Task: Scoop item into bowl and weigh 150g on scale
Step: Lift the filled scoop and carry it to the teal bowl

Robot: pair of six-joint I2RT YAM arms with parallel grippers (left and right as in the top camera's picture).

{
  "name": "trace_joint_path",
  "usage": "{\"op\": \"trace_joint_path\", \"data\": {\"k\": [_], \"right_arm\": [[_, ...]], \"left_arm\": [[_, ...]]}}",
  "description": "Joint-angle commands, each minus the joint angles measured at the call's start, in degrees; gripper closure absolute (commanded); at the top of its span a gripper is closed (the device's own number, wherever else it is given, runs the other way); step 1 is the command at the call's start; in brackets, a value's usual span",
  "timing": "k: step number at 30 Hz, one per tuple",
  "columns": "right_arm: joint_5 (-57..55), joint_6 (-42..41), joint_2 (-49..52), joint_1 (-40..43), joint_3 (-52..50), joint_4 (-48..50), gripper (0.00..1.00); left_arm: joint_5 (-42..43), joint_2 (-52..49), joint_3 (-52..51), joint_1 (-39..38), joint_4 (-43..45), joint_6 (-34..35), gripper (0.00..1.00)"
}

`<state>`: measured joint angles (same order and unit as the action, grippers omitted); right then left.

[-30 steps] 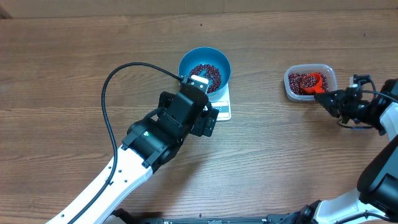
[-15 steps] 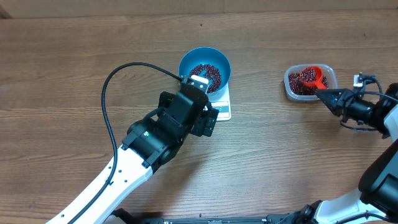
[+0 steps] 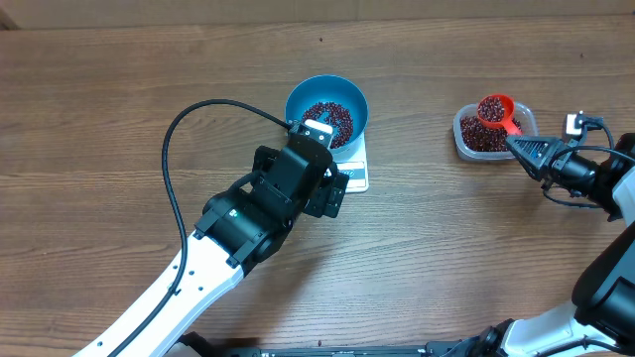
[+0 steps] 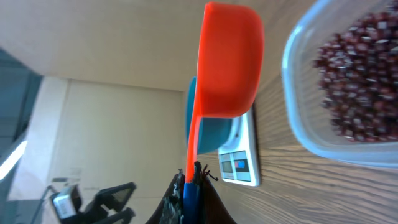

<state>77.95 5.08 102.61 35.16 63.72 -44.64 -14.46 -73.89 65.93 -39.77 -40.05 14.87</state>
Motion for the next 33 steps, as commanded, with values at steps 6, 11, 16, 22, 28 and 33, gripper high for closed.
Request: {"op": "trace_joint_path", "data": {"k": [6, 11, 16, 22, 28, 33], "right_arm": [[7.8, 1.0, 0.1, -3.0, 0.0, 0.1, 0.96], [8.3, 1.0, 0.1, -7.4, 0.0, 0.2, 0.96], [8.3, 1.0, 0.1, -13.2, 0.0, 0.8, 0.96], [8.3, 0.2, 0.1, -18.4, 0.0, 3.0, 0.96], [7.2, -9.2, 0.1, -22.1, 0.0, 11.8, 0.96], [3.2, -19.0, 0.1, -25.9, 0.0, 20.9, 0.96]], "left_arm": [[-1.0, 0.8, -0.2, 0.0, 0.2, 0.4, 0.0], [-1.0, 0.8, -0.2, 0.0, 0.2, 0.4, 0.0], [-1.0, 0.8, -0.2, 0.0, 0.2, 0.4, 0.0], [-1.0, 0.8, -0.2, 0.0, 0.2, 0.4, 0.0], [-1.0, 0.8, -0.2, 0.0, 0.2, 0.4, 0.0], [-1.0, 0.8, -0.2, 0.0, 0.2, 0.4, 0.0]]}}
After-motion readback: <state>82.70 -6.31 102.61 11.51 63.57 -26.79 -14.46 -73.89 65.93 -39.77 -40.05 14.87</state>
